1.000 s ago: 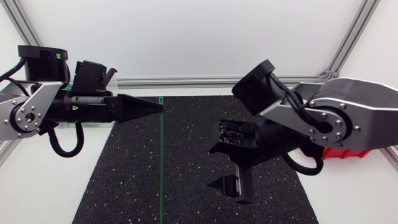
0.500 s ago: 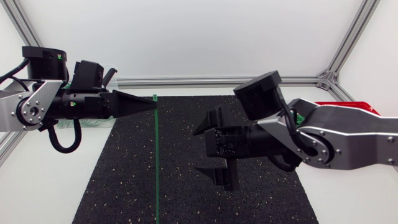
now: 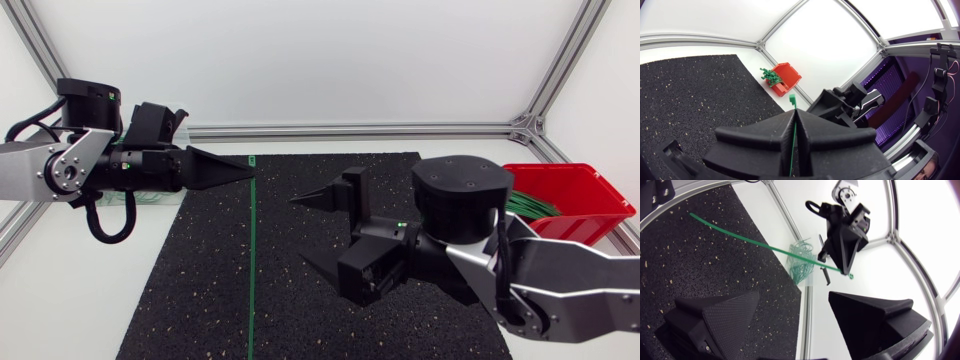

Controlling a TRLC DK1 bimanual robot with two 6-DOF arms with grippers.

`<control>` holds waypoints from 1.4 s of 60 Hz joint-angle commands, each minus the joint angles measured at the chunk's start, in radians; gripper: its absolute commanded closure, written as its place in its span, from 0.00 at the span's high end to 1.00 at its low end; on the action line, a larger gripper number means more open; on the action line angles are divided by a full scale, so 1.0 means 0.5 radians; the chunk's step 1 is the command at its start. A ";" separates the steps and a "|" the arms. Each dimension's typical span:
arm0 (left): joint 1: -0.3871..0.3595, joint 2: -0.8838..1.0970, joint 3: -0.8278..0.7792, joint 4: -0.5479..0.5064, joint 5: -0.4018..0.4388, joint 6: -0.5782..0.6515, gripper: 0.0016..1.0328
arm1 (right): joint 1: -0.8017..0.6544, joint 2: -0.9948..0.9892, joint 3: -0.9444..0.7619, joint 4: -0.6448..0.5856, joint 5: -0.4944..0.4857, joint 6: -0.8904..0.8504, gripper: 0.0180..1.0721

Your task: Take a green cable tie from the red box, thread the tail through the head to close it, then place it in the transparent bin on the left.

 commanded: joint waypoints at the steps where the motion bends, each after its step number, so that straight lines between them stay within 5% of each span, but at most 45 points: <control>1: 0.009 0.062 0.069 -0.008 0.041 -0.042 0.03 | 0.095 0.003 -0.139 0.140 0.044 -0.196 0.96; 11: -0.022 0.108 0.100 -0.002 0.044 -0.070 0.03 | 0.215 0.122 -0.259 0.413 0.139 -0.472 0.96; 52: -0.037 0.133 0.142 0.007 0.044 -0.195 0.03 | 0.599 0.441 -0.314 0.613 0.142 -0.729 0.95; 84: -0.034 0.139 0.130 -0.002 0.053 -0.220 0.03 | 0.697 0.601 -0.271 0.692 0.127 -0.849 0.56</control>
